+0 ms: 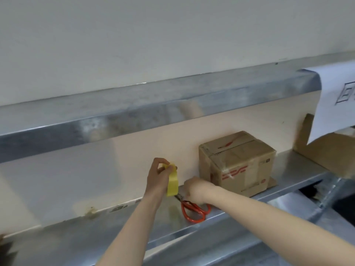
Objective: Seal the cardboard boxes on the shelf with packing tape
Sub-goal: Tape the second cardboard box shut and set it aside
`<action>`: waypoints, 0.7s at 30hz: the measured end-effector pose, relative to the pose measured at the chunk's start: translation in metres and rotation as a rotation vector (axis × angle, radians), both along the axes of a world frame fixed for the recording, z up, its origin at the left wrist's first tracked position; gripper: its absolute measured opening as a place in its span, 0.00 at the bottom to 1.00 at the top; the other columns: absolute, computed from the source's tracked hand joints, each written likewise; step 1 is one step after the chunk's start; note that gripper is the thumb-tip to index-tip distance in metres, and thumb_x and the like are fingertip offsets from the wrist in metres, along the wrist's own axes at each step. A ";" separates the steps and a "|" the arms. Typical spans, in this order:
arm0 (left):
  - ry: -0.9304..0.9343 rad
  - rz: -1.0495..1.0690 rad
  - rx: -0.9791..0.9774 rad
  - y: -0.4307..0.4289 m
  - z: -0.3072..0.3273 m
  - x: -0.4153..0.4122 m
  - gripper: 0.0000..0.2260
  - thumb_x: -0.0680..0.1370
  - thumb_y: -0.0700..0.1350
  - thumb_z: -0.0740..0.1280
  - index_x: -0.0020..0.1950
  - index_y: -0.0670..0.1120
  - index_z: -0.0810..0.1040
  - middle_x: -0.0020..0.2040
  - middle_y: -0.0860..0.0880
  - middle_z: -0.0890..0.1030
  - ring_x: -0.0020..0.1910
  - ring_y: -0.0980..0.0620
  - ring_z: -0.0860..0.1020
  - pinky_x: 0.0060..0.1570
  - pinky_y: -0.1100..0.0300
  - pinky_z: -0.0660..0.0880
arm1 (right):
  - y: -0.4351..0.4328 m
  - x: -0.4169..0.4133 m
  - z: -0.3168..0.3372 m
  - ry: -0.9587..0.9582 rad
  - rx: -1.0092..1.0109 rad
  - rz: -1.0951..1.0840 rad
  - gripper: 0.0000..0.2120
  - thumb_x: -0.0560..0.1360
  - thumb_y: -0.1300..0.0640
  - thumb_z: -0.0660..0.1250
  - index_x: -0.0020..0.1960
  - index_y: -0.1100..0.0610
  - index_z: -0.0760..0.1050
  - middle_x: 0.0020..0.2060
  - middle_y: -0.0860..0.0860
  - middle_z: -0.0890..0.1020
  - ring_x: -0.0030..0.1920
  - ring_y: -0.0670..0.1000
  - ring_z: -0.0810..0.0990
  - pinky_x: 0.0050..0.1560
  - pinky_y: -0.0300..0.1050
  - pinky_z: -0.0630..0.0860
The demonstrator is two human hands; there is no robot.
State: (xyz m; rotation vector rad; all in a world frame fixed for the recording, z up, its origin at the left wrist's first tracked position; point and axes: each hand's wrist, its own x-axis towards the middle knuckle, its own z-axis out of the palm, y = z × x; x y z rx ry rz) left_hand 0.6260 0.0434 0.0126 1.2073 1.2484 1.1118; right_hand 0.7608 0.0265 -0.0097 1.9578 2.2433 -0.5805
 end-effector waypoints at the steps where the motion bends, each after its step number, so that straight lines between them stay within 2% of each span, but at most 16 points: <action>1: 0.012 -0.002 0.001 0.000 -0.001 0.003 0.07 0.77 0.38 0.66 0.44 0.48 0.73 0.47 0.41 0.84 0.48 0.47 0.82 0.41 0.58 0.74 | 0.001 0.002 0.006 0.014 0.012 0.001 0.13 0.79 0.53 0.61 0.53 0.64 0.75 0.52 0.61 0.80 0.43 0.57 0.75 0.41 0.45 0.72; 5: 0.009 0.030 0.008 0.002 -0.004 0.012 0.03 0.79 0.40 0.65 0.47 0.46 0.72 0.47 0.44 0.84 0.47 0.52 0.81 0.39 0.64 0.74 | -0.006 0.014 0.028 0.041 0.090 0.041 0.11 0.78 0.56 0.61 0.50 0.64 0.75 0.50 0.61 0.80 0.49 0.60 0.78 0.48 0.50 0.78; 9: 0.095 0.068 -0.014 0.004 -0.015 0.017 0.03 0.80 0.47 0.63 0.50 0.48 0.73 0.48 0.47 0.84 0.50 0.49 0.80 0.50 0.53 0.77 | -0.020 0.022 0.049 0.122 0.177 0.082 0.10 0.78 0.58 0.61 0.53 0.63 0.76 0.52 0.59 0.80 0.53 0.58 0.77 0.52 0.47 0.75; 11: 0.137 0.103 -0.028 0.004 -0.017 0.019 0.04 0.80 0.48 0.62 0.50 0.48 0.73 0.48 0.49 0.84 0.51 0.47 0.80 0.55 0.49 0.76 | -0.026 0.026 0.061 0.183 0.248 0.097 0.10 0.79 0.57 0.61 0.53 0.62 0.76 0.51 0.57 0.80 0.52 0.55 0.77 0.50 0.44 0.73; 14: 0.231 0.163 -0.060 -0.002 -0.017 0.019 0.06 0.79 0.45 0.63 0.50 0.45 0.77 0.45 0.50 0.81 0.51 0.47 0.78 0.52 0.56 0.74 | -0.031 0.036 0.078 0.300 0.382 0.101 0.08 0.78 0.58 0.62 0.51 0.60 0.77 0.48 0.55 0.81 0.47 0.52 0.77 0.45 0.41 0.70; 18: 0.307 0.199 -0.133 -0.009 -0.018 0.013 0.10 0.72 0.49 0.65 0.45 0.46 0.83 0.45 0.48 0.83 0.48 0.46 0.79 0.49 0.57 0.74 | -0.035 0.061 0.097 0.456 0.554 0.017 0.06 0.77 0.60 0.64 0.50 0.59 0.78 0.46 0.52 0.82 0.46 0.49 0.79 0.50 0.43 0.75; 21: 0.303 0.242 -0.187 -0.013 -0.022 0.009 0.06 0.73 0.44 0.69 0.46 0.45 0.83 0.47 0.47 0.83 0.51 0.44 0.78 0.53 0.55 0.75 | -0.036 0.085 0.101 0.499 0.625 -0.062 0.04 0.75 0.60 0.66 0.48 0.58 0.78 0.44 0.49 0.83 0.46 0.48 0.80 0.50 0.45 0.77</action>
